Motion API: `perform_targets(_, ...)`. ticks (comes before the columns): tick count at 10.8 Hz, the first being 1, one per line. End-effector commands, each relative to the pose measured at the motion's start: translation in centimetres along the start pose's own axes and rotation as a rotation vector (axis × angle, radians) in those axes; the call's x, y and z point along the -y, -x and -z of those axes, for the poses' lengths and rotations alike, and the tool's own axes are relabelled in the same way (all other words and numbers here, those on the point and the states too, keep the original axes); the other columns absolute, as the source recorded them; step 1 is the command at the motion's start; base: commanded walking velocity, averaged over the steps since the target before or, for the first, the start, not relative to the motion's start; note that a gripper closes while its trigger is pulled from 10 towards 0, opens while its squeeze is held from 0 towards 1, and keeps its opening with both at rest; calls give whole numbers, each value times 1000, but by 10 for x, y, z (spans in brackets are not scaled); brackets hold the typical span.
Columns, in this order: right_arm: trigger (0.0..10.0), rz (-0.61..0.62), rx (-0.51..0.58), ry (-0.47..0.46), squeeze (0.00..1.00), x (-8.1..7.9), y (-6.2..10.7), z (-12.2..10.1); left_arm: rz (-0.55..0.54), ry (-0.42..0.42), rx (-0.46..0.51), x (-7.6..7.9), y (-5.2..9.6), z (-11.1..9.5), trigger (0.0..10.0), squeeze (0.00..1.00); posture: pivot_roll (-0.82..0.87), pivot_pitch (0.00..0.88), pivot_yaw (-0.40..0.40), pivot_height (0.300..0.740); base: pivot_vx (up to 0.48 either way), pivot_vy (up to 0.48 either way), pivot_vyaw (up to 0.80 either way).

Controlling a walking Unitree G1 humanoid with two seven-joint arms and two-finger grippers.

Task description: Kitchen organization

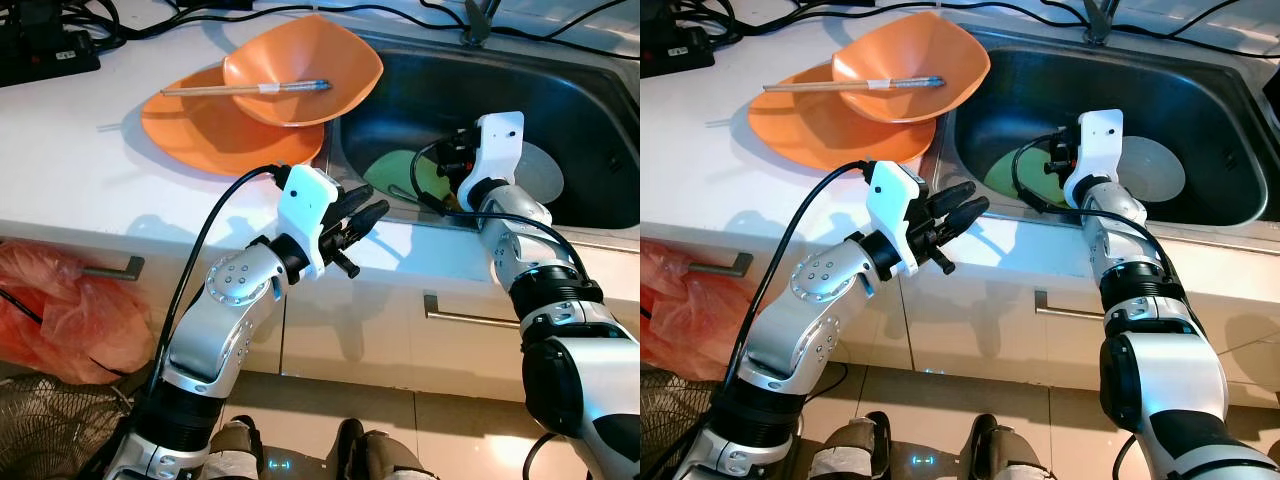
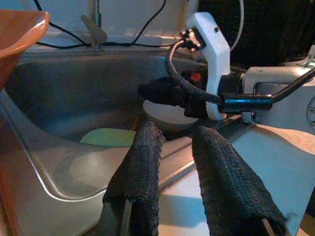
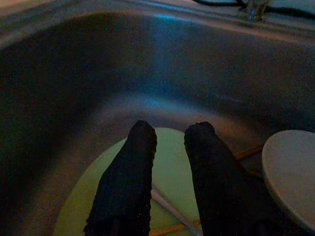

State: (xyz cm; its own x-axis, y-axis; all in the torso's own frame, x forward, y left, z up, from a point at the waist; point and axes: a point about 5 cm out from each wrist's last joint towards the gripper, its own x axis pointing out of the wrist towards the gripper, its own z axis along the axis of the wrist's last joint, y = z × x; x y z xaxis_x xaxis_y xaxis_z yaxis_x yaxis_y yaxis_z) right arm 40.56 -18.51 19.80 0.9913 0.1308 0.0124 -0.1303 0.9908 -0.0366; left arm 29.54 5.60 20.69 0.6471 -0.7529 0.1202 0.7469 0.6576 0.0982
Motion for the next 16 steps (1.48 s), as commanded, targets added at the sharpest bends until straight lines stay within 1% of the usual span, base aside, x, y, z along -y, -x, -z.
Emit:
perform_targets(1, 10000, 3, 42, 20, 0, 1, 0, -7, 16, 5, -15, 4, 0, 2, 10000, 0, 231, 194, -90, 740, 0, 0, 0)
perform_targets(2, 10000, 6, 105, 41, 0, 0, 0, -17, 10, 3, -15, 3, 0, 2, 10000, 0, 229, 196, -91, 740, 0, 0, 0)
perform_targets(3, 10000, -11, 213, 52, 0, -2, 2, -33, 3, 3, -11, 3, 0, 2, 10000, 0, 229, 198, -91, 740, 0, 0, 0)
perform_targets(4, 10000, -15, 274, 80, 0, -3, 4, -43, -1, 3, -11, 2, 0, 2, 10000, 0, 224, 200, -91, 740, 0, 0, 0)
perform_targets(5, 10000, -36, 333, 128, 0, -6, 9, -52, -4, 5, -11, 3, 0, 3, 10000, 0, 217, 203, -94, 740, 0, 0, 0)
perform_targets(6, 10000, -44, 350, 197, 0, -8, 14, -50, -9, 8, -10, 3, 0, 3, 10000, 0, 213, 206, -97, 740, 0, 0, 0)
perform_targets(8, 10000, -4, 365, 319, 0, -4, 26, -40, -28, 10, -4, 2, 0, 3, 10000, 0, 206, 211, -97, 740, 0, 0, 0)
perform_targets(9, 10000, 14, 367, 343, 0, -2, 32, -33, -38, 10, -1, 1, 0, 3, 10000, 0, 205, 211, -96, 740, 0, 0, 0)
perform_targets(10, 10000, 27, 376, 393, 0, -1, 38, -28, -45, 12, 2, 1, 1, 3, 10000, 0, 200, 215, -94, 740, 0, 0, 0)
perform_targets(11, 10000, 68, 395, 400, 0, 1, 43, -28, -52, 15, 2, 1, 1, 4, 10000, 0, 196, 217, -93, 740, 0, 0, 0)
perform_targets(12, 10000, 89, 406, 364, 0, 2, 46, -29, -60, 21, 5, 1, 1, 4, 10000, 0, 192, 219, -90, 740, 0, 0, 0)
perform_targets(14, 10000, 113, 377, 102, 0, 1, 46, -26, -77, 27, 10, 1, 0, 5, 10000, 0, 189, 222, -90, 740, 0, 0, 0)
perform_targets(15, 10000, 129, 367, 24, 0, 1, 47, -25, -82, 29, 12, 1, 0, 5, 10000, 0, 190, 222, -90, 740, 0, 0, 0)
perform_targets(16, 10000, 131, 345, -76, 0, -3, 47, -21, -86, 31, 14, 1, 0, 5, 10000, 0, 188, 223, -90, 740, 0, 0, 0)
